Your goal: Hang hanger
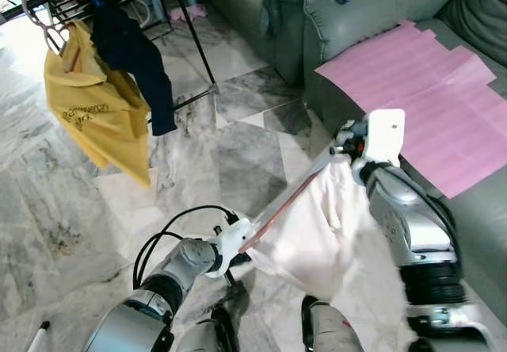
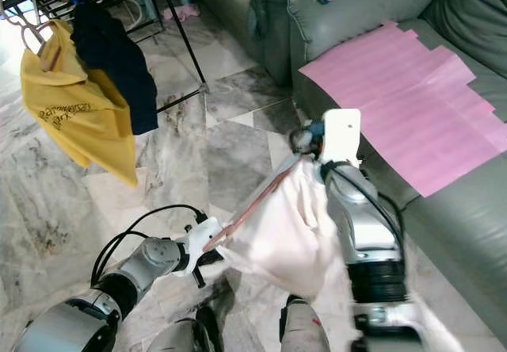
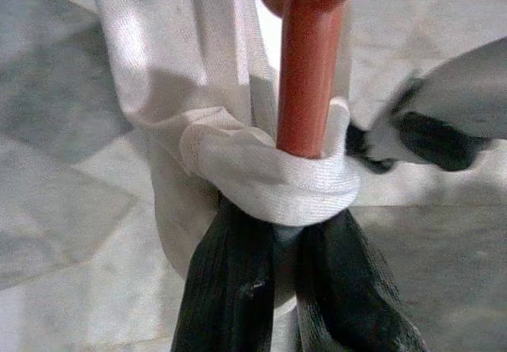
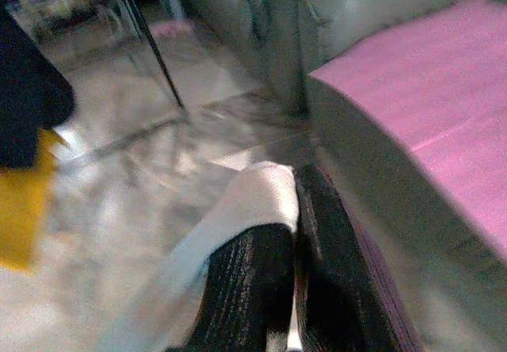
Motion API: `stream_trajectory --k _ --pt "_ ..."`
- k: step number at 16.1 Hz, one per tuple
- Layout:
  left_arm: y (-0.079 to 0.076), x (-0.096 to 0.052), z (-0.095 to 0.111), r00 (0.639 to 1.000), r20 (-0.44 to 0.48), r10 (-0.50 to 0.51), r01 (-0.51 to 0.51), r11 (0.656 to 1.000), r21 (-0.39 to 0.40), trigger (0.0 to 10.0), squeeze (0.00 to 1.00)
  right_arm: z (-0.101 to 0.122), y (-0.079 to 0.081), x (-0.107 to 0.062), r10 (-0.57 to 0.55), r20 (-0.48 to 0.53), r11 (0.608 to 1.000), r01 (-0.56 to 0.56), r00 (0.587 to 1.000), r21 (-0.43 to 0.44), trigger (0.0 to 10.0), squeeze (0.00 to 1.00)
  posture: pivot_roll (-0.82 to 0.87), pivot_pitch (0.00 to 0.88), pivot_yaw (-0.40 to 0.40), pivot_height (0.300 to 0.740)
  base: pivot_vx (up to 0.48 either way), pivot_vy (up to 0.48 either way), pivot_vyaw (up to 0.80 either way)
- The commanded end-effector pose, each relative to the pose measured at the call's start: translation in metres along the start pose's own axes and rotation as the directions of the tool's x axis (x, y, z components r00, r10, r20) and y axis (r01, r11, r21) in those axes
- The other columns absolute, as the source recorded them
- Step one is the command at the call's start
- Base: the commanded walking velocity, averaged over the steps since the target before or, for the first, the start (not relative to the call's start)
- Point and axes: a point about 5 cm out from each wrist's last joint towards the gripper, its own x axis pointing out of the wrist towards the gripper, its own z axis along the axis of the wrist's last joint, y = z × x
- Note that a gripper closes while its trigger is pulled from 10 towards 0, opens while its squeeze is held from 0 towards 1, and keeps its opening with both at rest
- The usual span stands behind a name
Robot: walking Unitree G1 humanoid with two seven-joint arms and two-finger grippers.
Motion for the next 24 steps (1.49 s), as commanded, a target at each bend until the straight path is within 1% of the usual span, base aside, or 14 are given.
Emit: stream_trajectory --k 1,2,3,5,6,8,9,10,12,13,14,17,21,24 --pt "-0.008 -0.006 -0.04 0.989 -0.147 0.023 -0.029 0.999 -0.041 10.0 0.0 0.045 0.0 -0.003 -0.033 0.162 0.997 0.022 0.986 0.067 0.0 0.0 -0.35 0.239 0.155 0.74 0.0 0.0 0.0" --pt "-0.004 -0.006 -0.039 0.987 -0.14 0.078 -0.083 0.996 -0.035 10.0 0.0 0.046 0.004 -0.004 -0.024 0.16 0.996 0.01 0.987 0.087 0.0 0.0 -0.35 0.237 0.153 0.74 0.0 0.0 0.0" --pt "0.006 -0.008 -0.034 0.974 -0.12 0.192 -0.202 0.977 -0.072 10.0 0.0 0.043 0.011 -0.006 -0.021 0.143 0.995 0.007 0.989 0.096 0.0 0.0 -0.35 0.235 0.149 0.74 0.0 0.0 0.0" --pt "0.016 -0.011 -0.031 0.953 -0.107 0.283 -0.294 0.949 -0.114 10.0 0.0 0.039 0.016 -0.008 -0.015 0.12 0.995 0.003 0.993 0.103 0.0 0.0 -0.35 0.235 0.149 0.74 0.0 0.0 0.0" --pt "0.027 -0.016 -0.029 0.923 -0.1 0.372 -0.384 0.909 -0.163 10.0 0.0 0.036 0.018 -0.01 -0.015 0.1 0.994 0.004 0.995 0.108 0.0 0.0 -0.35 0.23 0.146 0.74 0.0 0.0 0.0" --pt "0.036 -0.021 -0.033 0.887 -0.13 0.444 -0.46 0.877 -0.141 10.0 0.0 0.033 0.017 -0.01 -0.022 0.087 0.994 0.012 0.996 0.112 0.0 0.0 -0.35 0.229 0.146 0.74 0.0 0.0 0.0" --pt "0.035 -0.021 -0.034 0.893 -0.129 0.431 -0.449 0.874 -0.188 10.0 0.0 0.035 0.019 -0.01 -0.007 0.096 0.996 -0.002 0.995 0.089 0.0 0.0 -0.35 0.229 0.146 0.74 0.0 0.0 0.0" --pt "0.028 -0.017 -0.032 0.925 -0.103 0.366 -0.38 0.899 -0.217 10.0 0.0 0.036 0.012 -0.008 -0.021 0.106 0.999 0.018 0.994 0.032 0.0 0.0 -0.35 0.228 0.146 0.74 0.0 0.0 0.0" --pt "0.009 -0.01 -0.034 0.982 -0.088 0.166 -0.182 0.954 -0.237 10.0 0.0 0.042 -0.014 -0.002 -0.08 0.143 0.99 0.095 0.987 -0.103 0.0 0.0 -0.35 0.23 0.149 0.74 0.0 0.0 0.0" --pt "0.005 -0.009 -0.034 0.99 -0.076 0.115 -0.13 0.963 -0.235 10.0 0.0 0.044 -0.016 0.0 -0.068 0.155 0.982 0.094 0.986 -0.164 0.0 0.0 -0.35 0.23 0.149 0.74 0.0 0.0 0.0" --pt "-0.002 -0.01 -0.038 0.997 -0.082 0.008 -0.021 0.986 -0.164 10.0 0.0 0.044 -0.029 0.004 -0.09 0.158 0.951 0.132 0.983 -0.28 0.0 0.0 -0.35 0.232 0.15 0.74 0.0 0.0 0.0" --pt "0.0 -0.014 -0.038 0.996 -0.053 -0.076 0.065 0.981 -0.185 10.0 0.0 0.04 -0.051 0.006 -0.139 0.128 0.924 0.175 0.982 -0.341 0.0 0.0 -0.35 0.235 0.153 0.74 0.0 0.0 0.0" --pt "0.012 -0.021 -0.04 0.995 -0.082 -0.048 0.038 0.992 -0.124 10.0 0.0 0.032 -0.068 0.008 -0.158 0.098 0.889 0.185 0.983 -0.418 0.0 0.0 -0.34 0.234 0.159 0.74 0.0 0.0 0.0" --pt "0.021 -0.023 -0.036 0.997 -0.069 0.02 -0.027 0.995 -0.092 10.0 0.0 0.023 -0.078 0.002 -0.185 0.069 0.898 0.197 0.98 -0.394 0.0 0.0 -0.35 0.232 0.16 0.74 0.0 0.0 0.0"
